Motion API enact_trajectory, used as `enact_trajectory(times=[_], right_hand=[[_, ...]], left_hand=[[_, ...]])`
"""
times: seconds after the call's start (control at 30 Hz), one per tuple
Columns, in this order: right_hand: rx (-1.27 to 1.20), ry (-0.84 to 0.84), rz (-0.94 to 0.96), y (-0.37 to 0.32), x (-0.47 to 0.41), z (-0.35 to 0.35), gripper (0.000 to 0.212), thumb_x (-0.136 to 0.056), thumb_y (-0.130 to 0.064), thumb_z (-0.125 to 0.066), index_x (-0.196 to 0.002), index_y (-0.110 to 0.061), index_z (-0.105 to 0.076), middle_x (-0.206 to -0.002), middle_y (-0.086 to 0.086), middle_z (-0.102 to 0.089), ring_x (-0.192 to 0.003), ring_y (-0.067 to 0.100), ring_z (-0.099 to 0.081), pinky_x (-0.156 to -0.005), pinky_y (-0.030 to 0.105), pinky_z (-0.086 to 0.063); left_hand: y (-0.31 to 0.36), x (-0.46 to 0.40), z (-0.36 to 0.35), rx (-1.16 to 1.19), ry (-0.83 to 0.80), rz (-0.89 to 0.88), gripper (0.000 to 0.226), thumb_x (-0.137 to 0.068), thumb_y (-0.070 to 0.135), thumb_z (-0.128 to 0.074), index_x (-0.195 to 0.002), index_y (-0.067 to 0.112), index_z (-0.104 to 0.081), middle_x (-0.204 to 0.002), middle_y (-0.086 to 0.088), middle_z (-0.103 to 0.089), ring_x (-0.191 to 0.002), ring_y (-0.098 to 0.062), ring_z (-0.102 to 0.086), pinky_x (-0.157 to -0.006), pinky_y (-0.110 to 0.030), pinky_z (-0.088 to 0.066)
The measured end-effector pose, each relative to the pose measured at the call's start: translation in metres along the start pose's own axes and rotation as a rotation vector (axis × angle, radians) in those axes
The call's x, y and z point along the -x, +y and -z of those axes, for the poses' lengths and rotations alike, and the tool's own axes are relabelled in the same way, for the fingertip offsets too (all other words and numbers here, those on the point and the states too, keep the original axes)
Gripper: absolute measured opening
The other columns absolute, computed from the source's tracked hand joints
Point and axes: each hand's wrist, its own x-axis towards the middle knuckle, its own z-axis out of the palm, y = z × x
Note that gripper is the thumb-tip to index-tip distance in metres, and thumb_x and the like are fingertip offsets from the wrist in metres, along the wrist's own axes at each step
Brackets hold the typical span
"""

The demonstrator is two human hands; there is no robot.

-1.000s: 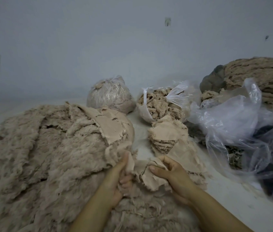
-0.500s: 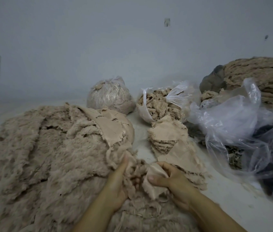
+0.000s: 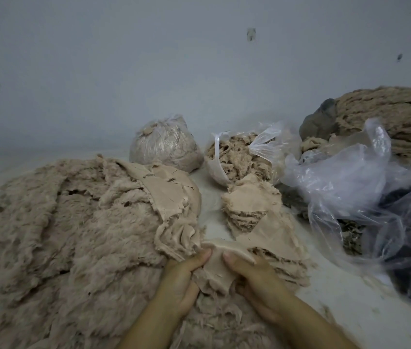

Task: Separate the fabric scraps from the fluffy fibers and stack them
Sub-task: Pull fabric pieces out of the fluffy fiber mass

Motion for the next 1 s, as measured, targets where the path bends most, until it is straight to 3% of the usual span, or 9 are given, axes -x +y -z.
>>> enact_trajectory(times=[0.1,0.17,0.27,0.37,0.47,0.6,0.7,0.87,1.0], right_hand=[[-0.147,0.03,0.087,0.004,-0.002,-0.007,0.033,-0.081,-0.012,-0.065,-0.109,0.005,-0.066,-0.104,0.026,-0.069,-0.096,0.036,-0.068,-0.083,0.04,-0.056],[-0.13,0.07,0.104,0.001,-0.001,-0.01,0.035,-0.078,-0.013,-0.065,-0.108,0.005,-0.062,-0.085,0.019,-0.071,-0.067,0.027,-0.069,-0.057,0.03,-0.057],[-0.022,0.055,0.048,-0.001,0.001,-0.008,0.037,-0.079,-0.017,-0.067,-0.109,0.004,-0.061,-0.057,0.004,-0.056,-0.037,0.006,-0.039,-0.03,0.015,-0.027],[0.02,0.015,0.004,-0.007,0.001,0.002,0.039,-0.075,-0.019,-0.068,-0.107,0.001,-0.068,-0.055,0.003,-0.05,-0.035,0.004,-0.031,-0.03,0.014,-0.022],[-0.004,-0.004,-0.011,-0.014,0.002,0.013,0.041,-0.068,-0.018,-0.071,-0.104,-0.001,-0.069,-0.057,0.005,-0.054,-0.035,0.006,-0.034,-0.031,0.014,-0.025],[0.092,-0.019,0.061,-0.01,0.004,0.007,0.045,-0.06,-0.022,-0.079,-0.099,0.0,-0.07,-0.086,0.018,-0.069,-0.068,0.022,-0.064,-0.056,0.027,-0.052],[0.162,0.001,0.104,-0.007,0.006,0.001,0.022,-0.064,-0.025,-0.077,-0.079,-0.011,-0.071,-0.083,0.007,-0.073,-0.071,0.016,-0.067,-0.06,0.025,-0.053],[0.206,0.124,0.178,-0.016,0.006,0.004,0.033,-0.077,-0.038,-0.061,-0.062,-0.017,-0.041,-0.046,-0.004,-0.031,-0.038,0.008,-0.022,-0.035,0.018,-0.02],[0.168,0.117,0.141,-0.019,0.004,0.013,0.03,-0.079,-0.035,-0.06,-0.065,-0.013,-0.044,-0.044,-0.005,-0.028,-0.037,0.006,-0.018,-0.034,0.016,-0.017]], left_hand=[[-0.003,-0.003,-0.002,0.073,0.018,-0.024,0.047,-0.072,0.002,-0.063,-0.117,-0.012,-0.057,-0.111,-0.031,-0.064,-0.099,-0.036,-0.066,-0.078,-0.041,-0.058],[-0.002,-0.008,-0.001,0.164,0.085,-0.071,0.046,-0.07,0.004,-0.062,-0.114,-0.009,-0.059,-0.104,-0.027,-0.068,-0.088,-0.03,-0.07,-0.072,-0.037,-0.06],[0.002,-0.011,0.003,0.268,0.123,-0.084,0.041,-0.072,0.007,-0.061,-0.111,-0.005,-0.064,-0.106,-0.023,-0.068,-0.094,-0.026,-0.068,-0.09,-0.041,-0.05],[0.013,-0.016,0.011,0.408,0.122,-0.11,0.029,-0.086,0.006,-0.056,-0.113,0.003,-0.065,-0.108,-0.012,-0.066,-0.097,-0.015,-0.066,-0.096,-0.033,-0.048],[0.021,-0.017,0.017,0.462,0.082,-0.116,0.024,-0.096,0.005,-0.044,-0.11,0.003,-0.064,-0.088,-0.014,-0.07,-0.075,-0.015,-0.068,-0.073,-0.027,-0.059],[0.011,-0.003,0.007,0.044,-0.108,0.141,0.048,-0.09,0.041,-0.052,-0.106,-0.001,-0.071,-0.112,-0.026,-0.065,-0.105,-0.035,-0.065,-0.095,-0.045,-0.051],[0.003,0.004,-0.003,-0.091,-0.136,0.168,0.042,-0.077,0.021,-0.067,-0.106,-0.009,-0.068,-0.106,-0.027,-0.068,-0.092,-0.034,-0.069,-0.067,-0.035,-0.06],[0.008,-0.003,0.0,0.01,0.008,0.016,0.057,-0.071,0.007,-0.062,-0.125,-0.009,-0.052,-0.116,-0.029,-0.061,-0.087,-0.033,-0.064,-0.06,-0.034,-0.06],[0.02,0.002,0.003,0.117,-0.068,0.065,0.062,-0.073,0.011,-0.059,-0.132,-0.004,-0.047,-0.113,-0.026,-0.061,-0.086,-0.029,-0.066,-0.061,-0.038,-0.06]])
